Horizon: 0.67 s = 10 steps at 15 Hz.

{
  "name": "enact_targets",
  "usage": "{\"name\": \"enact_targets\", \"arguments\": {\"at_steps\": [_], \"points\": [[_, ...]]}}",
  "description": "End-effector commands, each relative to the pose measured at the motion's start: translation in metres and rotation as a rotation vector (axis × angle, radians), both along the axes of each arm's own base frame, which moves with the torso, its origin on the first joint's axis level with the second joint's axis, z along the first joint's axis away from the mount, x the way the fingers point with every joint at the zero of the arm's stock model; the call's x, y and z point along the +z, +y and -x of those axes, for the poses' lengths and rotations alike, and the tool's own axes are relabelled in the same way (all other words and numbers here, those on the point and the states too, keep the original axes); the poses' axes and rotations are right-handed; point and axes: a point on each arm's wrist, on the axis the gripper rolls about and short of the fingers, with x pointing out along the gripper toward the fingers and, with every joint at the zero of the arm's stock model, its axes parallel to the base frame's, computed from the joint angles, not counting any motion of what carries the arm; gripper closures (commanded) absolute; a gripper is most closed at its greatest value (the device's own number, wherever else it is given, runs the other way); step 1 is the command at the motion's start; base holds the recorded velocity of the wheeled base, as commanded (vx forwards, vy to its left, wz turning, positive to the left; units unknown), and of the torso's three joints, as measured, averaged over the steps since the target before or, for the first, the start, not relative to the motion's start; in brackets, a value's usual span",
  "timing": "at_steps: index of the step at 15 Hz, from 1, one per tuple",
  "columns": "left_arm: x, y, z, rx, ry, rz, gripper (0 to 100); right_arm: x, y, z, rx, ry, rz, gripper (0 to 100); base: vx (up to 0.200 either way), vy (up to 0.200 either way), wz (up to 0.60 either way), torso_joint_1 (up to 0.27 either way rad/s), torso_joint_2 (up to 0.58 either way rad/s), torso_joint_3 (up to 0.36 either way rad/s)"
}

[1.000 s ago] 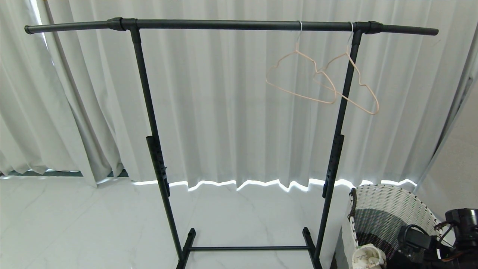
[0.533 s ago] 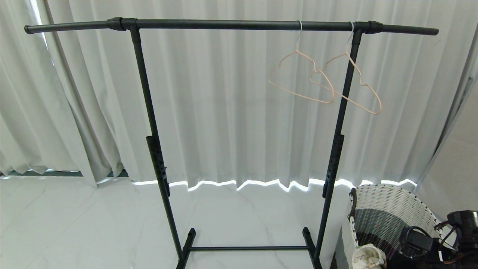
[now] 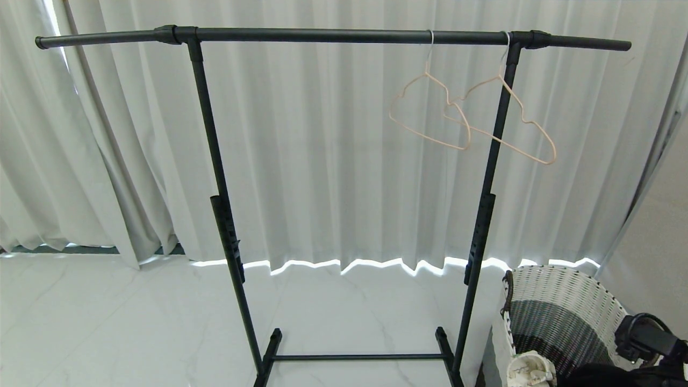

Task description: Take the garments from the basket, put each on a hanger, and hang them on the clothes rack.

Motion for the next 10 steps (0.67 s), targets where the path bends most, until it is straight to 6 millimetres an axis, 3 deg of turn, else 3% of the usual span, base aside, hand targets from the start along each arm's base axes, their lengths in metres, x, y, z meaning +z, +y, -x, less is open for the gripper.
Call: {"name": "enact_targets", "arguments": {"at_steps": [1, 3, 5, 9, 10], "points": [[0.0, 0.0, 0.0, -0.001, 0.0, -0.001, 0, 0.103, 0.006, 0.03, -0.1, -0.194, -0.009, 100, 0.0, 0.0, 0.0, 0.0, 0.0, 0.0], [0.0, 0.0, 0.0, 0.0, 0.0, 0.0, 0, 0.148, 0.013, 0.055, -0.164, -0.218, -0.066, 100, 0.0, 0.0, 0.0, 0.0, 0.0, 0.0], [0.0, 0.0, 0.0, -0.001, 0.0, -0.001, 0, 0.176, 0.016, 0.07, -0.185, -0.269, -0.081, 100, 0.0, 0.0, 0.0, 0.0, 0.0, 0.0], [0.0, 0.0, 0.0, 0.0, 0.001, -0.001, 0, 0.201, 0.018, 0.077, -0.178, -0.367, -0.066, 100, 0.0, 0.0, 0.0, 0.0, 0.0, 0.0], [0.0, 0.0, 0.0, 0.0, -0.001, -0.003, 0, 0.202, 0.018, 0.077, -0.178, -0.372, -0.066, 100, -0.2, 0.0, 0.0, 0.002, 0.0, -0.002]]}}
